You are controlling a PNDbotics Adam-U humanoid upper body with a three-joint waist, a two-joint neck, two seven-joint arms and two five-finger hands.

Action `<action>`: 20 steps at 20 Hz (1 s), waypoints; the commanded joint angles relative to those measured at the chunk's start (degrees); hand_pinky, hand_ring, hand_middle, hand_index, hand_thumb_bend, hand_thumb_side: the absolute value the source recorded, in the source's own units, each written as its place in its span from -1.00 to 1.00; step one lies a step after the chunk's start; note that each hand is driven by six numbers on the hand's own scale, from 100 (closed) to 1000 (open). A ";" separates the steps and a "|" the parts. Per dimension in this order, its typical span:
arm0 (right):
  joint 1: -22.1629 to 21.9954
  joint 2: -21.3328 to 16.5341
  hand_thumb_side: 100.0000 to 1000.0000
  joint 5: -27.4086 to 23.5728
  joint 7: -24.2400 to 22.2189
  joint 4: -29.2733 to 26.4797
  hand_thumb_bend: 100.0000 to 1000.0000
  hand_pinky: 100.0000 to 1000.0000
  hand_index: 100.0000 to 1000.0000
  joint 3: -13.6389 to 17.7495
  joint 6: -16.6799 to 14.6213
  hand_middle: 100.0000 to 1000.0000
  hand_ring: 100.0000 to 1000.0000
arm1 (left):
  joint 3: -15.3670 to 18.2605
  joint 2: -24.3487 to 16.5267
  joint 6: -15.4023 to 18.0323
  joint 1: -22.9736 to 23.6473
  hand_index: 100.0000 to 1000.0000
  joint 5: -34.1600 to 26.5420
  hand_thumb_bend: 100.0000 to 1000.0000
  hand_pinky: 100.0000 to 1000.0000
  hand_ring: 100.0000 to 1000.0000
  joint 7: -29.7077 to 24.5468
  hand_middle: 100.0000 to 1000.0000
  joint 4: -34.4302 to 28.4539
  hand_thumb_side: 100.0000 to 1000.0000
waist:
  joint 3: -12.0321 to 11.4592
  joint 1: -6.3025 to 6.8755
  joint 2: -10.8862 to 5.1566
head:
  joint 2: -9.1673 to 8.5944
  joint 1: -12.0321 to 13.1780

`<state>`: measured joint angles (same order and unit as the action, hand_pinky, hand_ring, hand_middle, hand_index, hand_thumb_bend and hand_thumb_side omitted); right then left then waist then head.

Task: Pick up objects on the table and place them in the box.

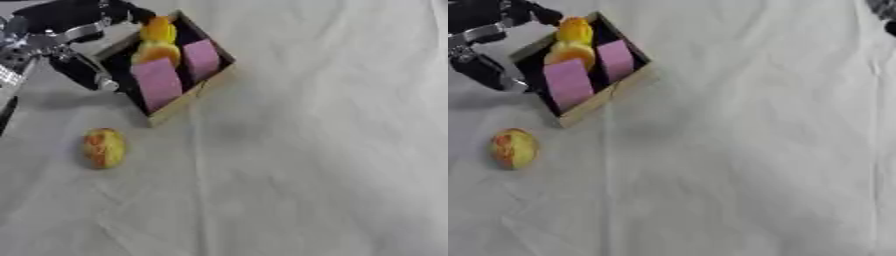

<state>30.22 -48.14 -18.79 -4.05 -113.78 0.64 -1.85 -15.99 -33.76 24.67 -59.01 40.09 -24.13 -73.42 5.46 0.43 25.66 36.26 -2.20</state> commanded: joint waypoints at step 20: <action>-1.07 -2.29 -0.20 -0.08 0.59 -0.81 -1.00 1.00 0.55 1.10 0.03 0.29 0.97 | 0.97 -19.12 -9.46 12.22 0.70 -19.37 -0.63 0.59 0.50 -2.81 0.38 -31.85 -1.00 | -2.17 0.38 -2.93 | 1.85 -2.49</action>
<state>28.71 -48.21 -18.78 -3.70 -113.78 0.84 -1.75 -15.68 -49.24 16.29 -46.22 22.99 -26.37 -101.58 3.36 0.43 25.62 37.81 -4.33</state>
